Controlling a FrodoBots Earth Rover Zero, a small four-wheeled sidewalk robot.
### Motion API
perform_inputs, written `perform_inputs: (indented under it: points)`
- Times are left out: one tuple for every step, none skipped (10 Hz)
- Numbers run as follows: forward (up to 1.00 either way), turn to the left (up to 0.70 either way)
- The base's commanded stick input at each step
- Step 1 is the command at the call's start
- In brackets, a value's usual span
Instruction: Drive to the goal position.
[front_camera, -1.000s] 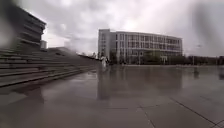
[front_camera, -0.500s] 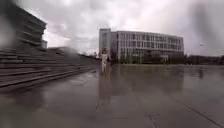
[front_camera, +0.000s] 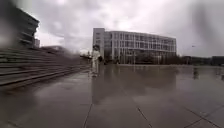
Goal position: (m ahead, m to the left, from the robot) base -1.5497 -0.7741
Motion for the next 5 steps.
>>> perform_inputs:
  points:
    - [0.7,0.0]
    - [0.7,0.0]
    - [0.7,0.0]
    - [0.7,0.0]
    - [0.7,0.0]
